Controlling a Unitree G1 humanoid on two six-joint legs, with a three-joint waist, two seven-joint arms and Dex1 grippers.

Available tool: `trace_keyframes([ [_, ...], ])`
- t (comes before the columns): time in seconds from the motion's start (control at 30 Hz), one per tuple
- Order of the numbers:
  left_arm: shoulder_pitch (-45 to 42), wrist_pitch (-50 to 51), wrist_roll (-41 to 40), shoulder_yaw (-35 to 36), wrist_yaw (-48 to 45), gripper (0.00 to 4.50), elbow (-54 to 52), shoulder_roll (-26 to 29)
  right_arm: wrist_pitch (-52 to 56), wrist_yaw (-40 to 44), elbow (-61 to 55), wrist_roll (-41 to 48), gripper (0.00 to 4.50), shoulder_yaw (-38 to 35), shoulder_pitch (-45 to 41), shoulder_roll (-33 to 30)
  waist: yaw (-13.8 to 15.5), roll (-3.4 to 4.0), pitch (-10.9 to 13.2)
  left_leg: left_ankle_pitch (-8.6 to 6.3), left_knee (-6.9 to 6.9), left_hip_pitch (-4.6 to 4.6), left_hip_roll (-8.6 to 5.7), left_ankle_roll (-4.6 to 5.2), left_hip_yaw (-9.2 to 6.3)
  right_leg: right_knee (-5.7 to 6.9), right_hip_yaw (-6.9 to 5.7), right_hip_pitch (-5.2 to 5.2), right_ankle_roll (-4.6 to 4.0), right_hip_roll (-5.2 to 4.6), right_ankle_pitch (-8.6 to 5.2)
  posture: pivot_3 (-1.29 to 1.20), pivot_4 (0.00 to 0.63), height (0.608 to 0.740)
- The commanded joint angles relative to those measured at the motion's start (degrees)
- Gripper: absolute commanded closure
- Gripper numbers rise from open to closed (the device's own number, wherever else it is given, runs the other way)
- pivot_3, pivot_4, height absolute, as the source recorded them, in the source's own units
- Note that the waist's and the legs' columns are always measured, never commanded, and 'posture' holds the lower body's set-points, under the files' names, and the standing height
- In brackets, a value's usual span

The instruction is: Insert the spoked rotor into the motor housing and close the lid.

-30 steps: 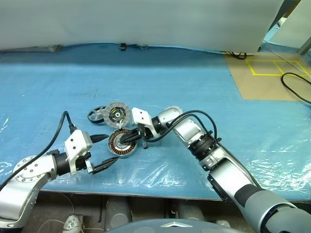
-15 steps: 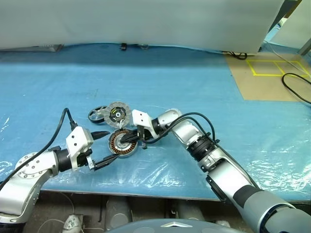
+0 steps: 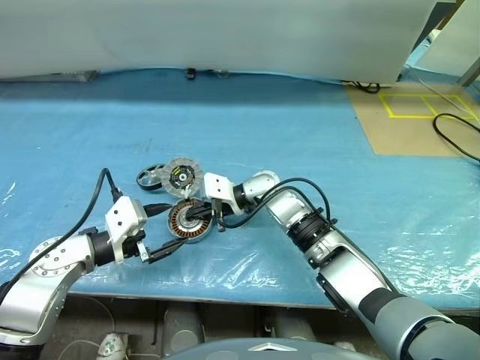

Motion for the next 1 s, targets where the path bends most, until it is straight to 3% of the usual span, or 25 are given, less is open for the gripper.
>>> trace_keyframes([
  [0.03, -0.5, -0.7, -0.4, 0.5, 0.1, 0.04, -1.4, -0.1, 0.1, -0.2, 4.3, -5.5, 4.46, 3.5, 3.4, -2.8, 0.1, 0.11, -0.1, -0.02, -0.01, 0.15, -0.02, 0.04, 0.0, -0.03, 0.01, 0.16, 0.05, -0.02, -0.05, 0.0, 0.15, 0.74],
  [0.4, -1.6, -0.5, -0.5, 0.1, 0.3, 0.04, -1.1, -0.5, 4.2, -0.2, 3.3, -1.9, 4.46, -0.4, 1.4, -0.9, 0.1, 0.12, -0.2, -0.14, -0.04, 0.32, -0.1, 0.23, 0.01, -0.12, 0.06, 0.35, 0.12, -0.09, -0.17, 0.0, 0.15, 0.74],
  [0.63, -1.5, -0.5, -0.5, 0.1, 0.2, 0.04, -0.9, -0.6, 23.7, 7.3, -7.2, 11.8, 4.46, -8.6, -3.1, 1.3, 0.0, 0.11, -0.1, -0.13, -0.07, -0.07, -0.03, 0.21, 0.01, -0.15, 0.02, 0.0, 0.11, -0.03, -0.17, 0.0, 0.15, 0.74],
  [1.0, -1.5, -0.8, -0.2, -0.2, 0.1, 0.04, -0.6, -0.9, 22.5, 7.3, -11.0, 8.1, 4.46, -3.3, 0.4, -0.8, -0.1, 0.08, -0.2, -0.05, -0.37, -0.46, 0.03, -0.12, 0.01, -0.2, -0.1, -0.5, 0.11, 0.07, -0.16, 0.0, 0.15, 0.74],
])
